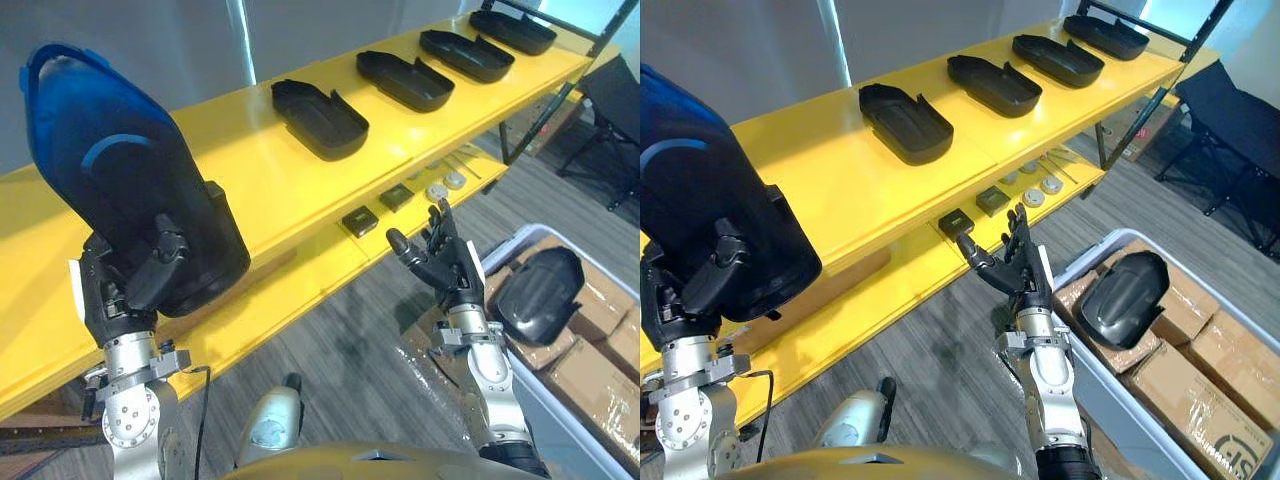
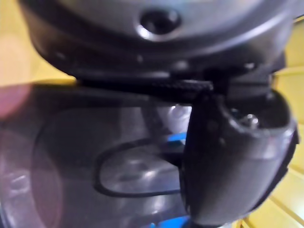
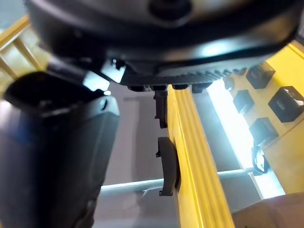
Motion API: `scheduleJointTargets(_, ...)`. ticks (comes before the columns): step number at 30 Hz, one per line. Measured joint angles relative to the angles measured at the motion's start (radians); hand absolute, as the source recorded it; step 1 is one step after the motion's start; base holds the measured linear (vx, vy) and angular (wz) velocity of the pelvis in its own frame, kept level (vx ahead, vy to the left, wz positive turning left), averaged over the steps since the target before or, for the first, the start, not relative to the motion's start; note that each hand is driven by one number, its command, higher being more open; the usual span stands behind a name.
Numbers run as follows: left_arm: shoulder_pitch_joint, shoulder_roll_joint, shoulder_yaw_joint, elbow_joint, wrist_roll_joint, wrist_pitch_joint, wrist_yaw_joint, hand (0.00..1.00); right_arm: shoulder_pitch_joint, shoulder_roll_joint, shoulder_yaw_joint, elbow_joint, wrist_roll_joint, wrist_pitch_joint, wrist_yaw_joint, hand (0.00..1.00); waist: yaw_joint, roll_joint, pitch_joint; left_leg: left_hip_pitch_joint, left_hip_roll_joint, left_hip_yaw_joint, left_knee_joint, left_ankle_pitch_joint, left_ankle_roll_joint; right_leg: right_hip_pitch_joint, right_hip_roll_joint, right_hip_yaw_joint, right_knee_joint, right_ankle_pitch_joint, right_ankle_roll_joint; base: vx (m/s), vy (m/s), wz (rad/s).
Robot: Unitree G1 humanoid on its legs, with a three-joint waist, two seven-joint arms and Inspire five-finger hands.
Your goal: Walk over and take three plastic housings, then place them on the shelf
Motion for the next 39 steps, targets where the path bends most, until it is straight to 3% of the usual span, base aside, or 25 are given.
scheduleJointTargets(2, -0.022, 0.018, 0.002, 0.001, -0.001, 0.000, 0.006, 0.00, -0.013, -0.005, -0.003, 0.005, -0.036, -0.014, -0.008, 1.00, -0.020, 0.006, 0.001, 0.058, 0.002, -0.032, -0.026, -0.008, 0.015, -0.056, 0.015, 0.017, 0.087, -0.137, -0.040, 0.33, 0.046, 0.39)
scheduleJointTargets(3, -0.049, 0.033, -0.001, 0.005, -0.004, 0.000, 0.019, 0.00, -0.033, -0.021, -0.007, 0.003, -0.051, -0.015, -0.007, 1.00, -0.023, 0.028, 0.004, 0.089, 0.020, -0.048, -0.042, -0.012, 0.013, -0.081, 0.065, 0.013, 0.035, -0.211, -0.063, 0.31, 0.029, 0.40)
scheduleJointTargets(4, -0.097, 0.058, -0.014, 0.024, -0.005, 0.000, 0.029, 0.00, -0.054, -0.053, -0.022, -0.020, -0.049, -0.015, -0.006, 1.00, -0.025, 0.044, 0.005, 0.111, 0.038, -0.073, -0.049, -0.014, 0.003, -0.090, 0.127, 0.020, -0.098, -0.238, -0.066, 0.23, -0.004, 0.45)
scheduleJointTargets(5, -0.125, 0.076, -0.024, 0.035, -0.005, 0.001, 0.041, 0.00, -0.064, -0.069, -0.034, -0.042, -0.047, -0.015, -0.003, 1.00, -0.029, 0.050, 0.006, 0.119, 0.040, -0.088, -0.054, -0.019, 0.000, -0.096, 0.156, 0.039, -0.175, -0.239, -0.068, 0.25, -0.060, 0.72)
scheduleJointTargets(7, -0.215, 0.103, -0.057, 0.059, -0.006, 0.002, 0.080, 0.00, -0.093, -0.126, -0.091, -0.172, -0.045, -0.023, -0.002, 1.00, -0.071, 0.046, 0.002, 0.119, 0.026, -0.171, -0.034, -0.042, -0.014, -0.121, 0.259, 0.221, -0.375, -0.226, -0.050, 0.18, -0.145, 1.11)
scheduleJointTargets(8, -0.228, 0.103, -0.068, 0.062, -0.005, 0.004, 0.091, 0.00, -0.097, -0.139, -0.103, -0.208, -0.045, -0.030, -0.001, 1.00, -0.080, 0.044, 0.001, 0.119, 0.019, -0.196, -0.025, -0.050, -0.021, -0.121, 0.272, 0.252, -0.402, -0.217, -0.045, 0.18, -0.225, 1.36)
scheduleJointTargets(9, -0.237, 0.103, -0.088, 0.060, -0.005, 0.004, 0.103, 0.00, -0.099, -0.157, -0.122, -0.274, -0.043, -0.055, -0.005, 1.00, -0.099, 0.022, -0.013, 0.117, -0.005, -0.235, -0.011, -0.067, -0.039, -0.113, 0.268, 0.257, -0.434, -0.198, -0.042, 0.14, -0.228, 1.09)
scheduleJointTargets(10, -0.236, 0.105, -0.094, 0.059, -0.004, 0.005, 0.106, 0.00, -0.099, -0.163, -0.128, -0.304, -0.044, -0.072, -0.010, 1.00, -0.102, 0.002, -0.026, 0.117, -0.020, -0.247, -0.006, -0.079, -0.049, -0.106, 0.257, 0.252, -0.443, -0.172, -0.049, 0.22, -0.368, 1.11)
scheduleJointTargets(11, -0.230, 0.095, -0.099, 0.061, 0.001, 0.007, 0.111, 0.00, -0.111, -0.176, -0.136, -0.356, -0.043, -0.110, -0.016, 1.00, -0.092, -0.020, -0.046, 0.111, -0.020, -0.228, 0.025, -0.123, -0.070, -0.074, 0.232, 0.204, -0.471, -0.184, -0.032, 0.22, -0.416, 0.76)
scheduleJointTargets(13, -0.193, 0.044, -0.120, 0.059, -0.001, 0.016, 0.110, 0.00, -0.140, -0.214, -0.141, -0.417, -0.002, -0.164, -0.024, 1.00, -0.088, 0.056, -0.069, 0.078, 0.101, -0.106, 0.064, -0.134, -0.097, -0.011, 0.287, 0.108, -0.505, -0.193, -0.054, 0.23, -0.414, 0.81)
scheduleJointTargets(14, -0.181, 0.031, -0.120, 0.057, -0.003, 0.016, 0.104, 0.00, -0.157, -0.221, -0.146, -0.434, 0.003, -0.170, -0.024, 1.00, -0.080, 0.069, -0.079, 0.087, 0.128, -0.074, 0.042, -0.123, -0.106, 0.008, 0.296, 0.088, -0.519, -0.196, -0.060, 0.17, -0.239, 0.91)
scheduleJointTargets(16, -0.183, 0.020, -0.125, 0.057, -0.009, 0.016, 0.085, 0.00, -0.175, -0.235, -0.181, -0.468, 0.014, -0.171, -0.023, 1.00, -0.083, 0.079, -0.091, 0.085, 0.170, 0.047, -0.002, -0.078, -0.089, 0.046, 0.292, 0.020, -0.557, -0.198, -0.069, 0.13, -0.154, 0.93)
scheduleJointTargets(18, -0.190, 0.021, -0.130, 0.057, -0.012, 0.012, 0.055, 0.00, -0.172, -0.239, -0.218, -0.473, 0.032, -0.155, -0.026, 1.00, -0.102, 0.077, -0.090, 0.080, 0.227, 0.228, -0.011, -0.051, -0.030, 0.077, 0.271, -0.056, -0.583, -0.197, -0.079, 0.08, -0.079, 1.03)
scheduleJointTargets(19, -0.193, 0.021, -0.138, 0.057, -0.010, 0.012, 0.048, 0.00, -0.162, -0.239, -0.235, -0.470, 0.032, -0.139, -0.031, 1.00, -0.106, 0.079, -0.091, 0.082, 0.243, 0.286, -0.029, -0.024, -0.035, 0.082, 0.260, -0.079, -0.586, -0.197, -0.079, 0.05, 0.018, 0.79)
scheduleJointTargets(20, -0.197, 0.022, -0.151, 0.057, -0.006, 0.012, 0.042, 0.00, -0.146, -0.238, -0.252, -0.462, 0.032, -0.127, -0.037, 1.00, -0.106, 0.081, -0.092, 0.086, 0.235, 0.304, -0.058, 0.011, -0.077, 0.082, 0.250, -0.091, -0.587, -0.196, -0.078, 0.03, 0.095, 0.65)
scheduleJointTargets(21, -0.204, 0.028, -0.157, 0.058, 0.000, 0.013, 0.037, 0.00, -0.126, -0.230, -0.263, -0.441, 0.031, -0.117, -0.044, 1.00, -0.105, 0.076, -0.089, 0.095, 0.212, 0.296, -0.100, 0.032, -0.097, 0.083, 0.234, -0.096, -0.592, -0.192, -0.072, 0.03, 0.138, 0.47)
scheduleJointTargets(24, -0.205, 0.069, -0.144, 0.058, 0.010, 0.046, 0.026, 0.00, -0.073, -0.156, -0.273, -0.395, 0.032, -0.090, -0.048, 1.00, -0.105, 0.054, -0.079, 0.137, 0.161, 0.302, -0.169, 0.060, -0.079, 0.122, 0.205, -0.095, -0.645, -0.169, -0.035, 0.00, 0.117, 0.16)
scheduleJointTargets(27, -0.174, 0.087, -0.072, 0.056, 0.039, 0.058, -0.039, 0.00, -0.004, -0.090, -0.279, -0.395, 0.030, -0.078, -0.053, 1.00, -0.125, 0.054, -0.079, 0.175, 0.129, 0.325, -0.233, 0.077, -0.069, 0.144, 0.189, -0.085, -0.695, -0.141, -0.016, 0.00, 0.097, -0.08)
scheduleJointTargets(28, -0.173, 0.099, -0.058, 0.054, 0.031, 0.079, -0.076, 0.00, 0.028, -0.066, -0.284, -0.395, -0.018, -0.078, -0.096, 1.00, -0.129, 0.054, -0.079, 0.182, 0.121, 0.337, -0.250, 0.083, -0.065, 0.142, 0.184, -0.074, -0.709, -0.130, -0.012, 0.00, 0.088, -0.23)
scheduleJointTargets(31, -0.174, 0.145, -0.053, 0.050, -0.017, 0.163, -0.162, 0.00, 0.078, 0.010, -0.295, -0.394, -0.219, -0.079, -0.255, 1.00, -0.143, 0.057, -0.078, 0.192, 0.113, 0.378, -0.279, 0.091, -0.057, 0.128, 0.183, -0.036, -0.742, -0.103, -0.007, 0.00, 0.075, -0.35)
scheduleJointTargets(33, -0.174, 0.159, -0.076, 0.051, -0.041, 0.215, -0.182, 0.00, 0.104, 0.045, -0.290, -0.393, -0.288, -0.079, -0.308, 1.00, -0.167, 0.060, -0.075, 0.198, 0.110, 0.398, -0.288, 0.093, -0.055, 0.121, 0.183, -0.018, -0.755, -0.089, -0.007, 0.02, 0.044, -0.32)
scheduleJointTargets(39, -0.191, 0.168, -0.110, 0.071, -0.094, 0.305, -0.189, 0.00, 0.248, 0.081, -0.223, -0.383, -0.337, -0.079, -0.333, 1.00, -0.215, 0.076, -0.070, 0.260, 0.111, 0.478, -0.340, 0.090, -0.060, 0.124, 0.189, 0.045, -0.773, -0.079, 0.001, 0.02, 0.029, -0.38)
